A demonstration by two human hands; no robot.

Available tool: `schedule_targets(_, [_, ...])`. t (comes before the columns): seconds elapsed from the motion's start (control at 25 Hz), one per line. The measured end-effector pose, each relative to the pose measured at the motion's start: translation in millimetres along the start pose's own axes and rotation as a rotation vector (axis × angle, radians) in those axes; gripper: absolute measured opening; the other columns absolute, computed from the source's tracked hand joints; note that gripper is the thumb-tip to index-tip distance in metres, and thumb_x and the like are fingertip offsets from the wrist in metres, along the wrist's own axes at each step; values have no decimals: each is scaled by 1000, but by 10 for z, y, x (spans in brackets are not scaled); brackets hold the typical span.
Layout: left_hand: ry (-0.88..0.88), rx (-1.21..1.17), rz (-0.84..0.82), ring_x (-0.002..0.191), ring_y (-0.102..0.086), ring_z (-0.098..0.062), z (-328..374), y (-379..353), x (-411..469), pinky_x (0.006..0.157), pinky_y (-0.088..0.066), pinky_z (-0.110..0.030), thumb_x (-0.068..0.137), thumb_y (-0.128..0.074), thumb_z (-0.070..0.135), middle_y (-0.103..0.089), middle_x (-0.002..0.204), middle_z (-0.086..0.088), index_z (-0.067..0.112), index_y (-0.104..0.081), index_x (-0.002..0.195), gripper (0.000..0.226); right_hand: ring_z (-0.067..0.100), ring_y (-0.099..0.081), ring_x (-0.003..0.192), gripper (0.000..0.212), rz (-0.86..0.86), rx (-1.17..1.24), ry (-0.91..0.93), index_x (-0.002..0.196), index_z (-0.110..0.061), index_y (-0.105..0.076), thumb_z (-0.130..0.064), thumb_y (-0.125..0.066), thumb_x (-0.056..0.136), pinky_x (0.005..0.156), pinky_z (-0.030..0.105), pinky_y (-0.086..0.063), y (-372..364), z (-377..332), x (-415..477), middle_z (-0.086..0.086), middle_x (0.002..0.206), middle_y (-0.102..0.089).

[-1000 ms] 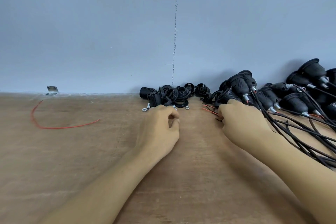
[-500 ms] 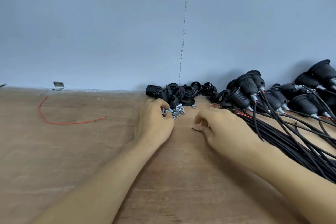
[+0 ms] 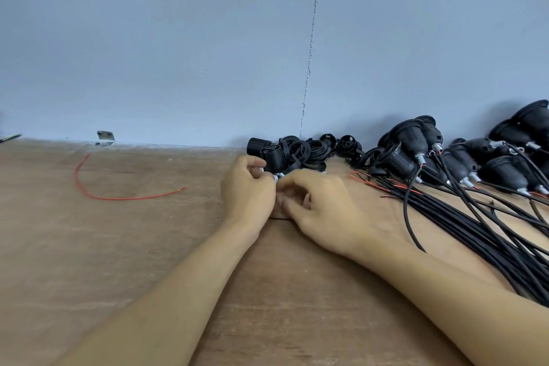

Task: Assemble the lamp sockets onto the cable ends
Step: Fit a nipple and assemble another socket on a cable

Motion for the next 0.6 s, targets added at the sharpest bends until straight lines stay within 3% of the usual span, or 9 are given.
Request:
schedule_targets(0.16, [-32, 45, -19, 79, -58, -3, -32, -15, 13, 67, -41, -15, 82, -63, 1, -62, 86, 12, 29, -63, 93, 30, 8, -58, 77, 17, 188, -23, -266, 102, -32, -65, -31, -65, 86, 77, 37, -53, 101, 202, 215, -13, 89, -62])
schedule_targets(0.4, [-67, 97, -25, 77, -55, 1, -62, -27, 21, 64, -37, -12, 81, -63, 1, -61, 86, 13, 31, -62, 92, 31, 19, -58, 105, 59, 95, -127, -450, 129, -23, -60, -55, -70, 80, 92, 41, -50, 101, 304, 381, 0, 116, -56])
schedule_targets(0.6, [-98, 125, -45, 79, -54, 3, -89, -42, 41, 63, -36, -6, 81, -64, 2, -59, 88, 14, 27, -64, 99, 30, 20, -59, 106, 34, 98, -124, -477, 114, -26, -69, -45, -70, 85, 91, 40, -50, 8, 289, 378, 2, 114, -59])
Point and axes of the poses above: each hand's wrist, its own x-axis towards the middle knuckle, its own y-axis out of the back of the hand, z = x × y, the point moved 1 cm from there along x, towards the middle knuckle
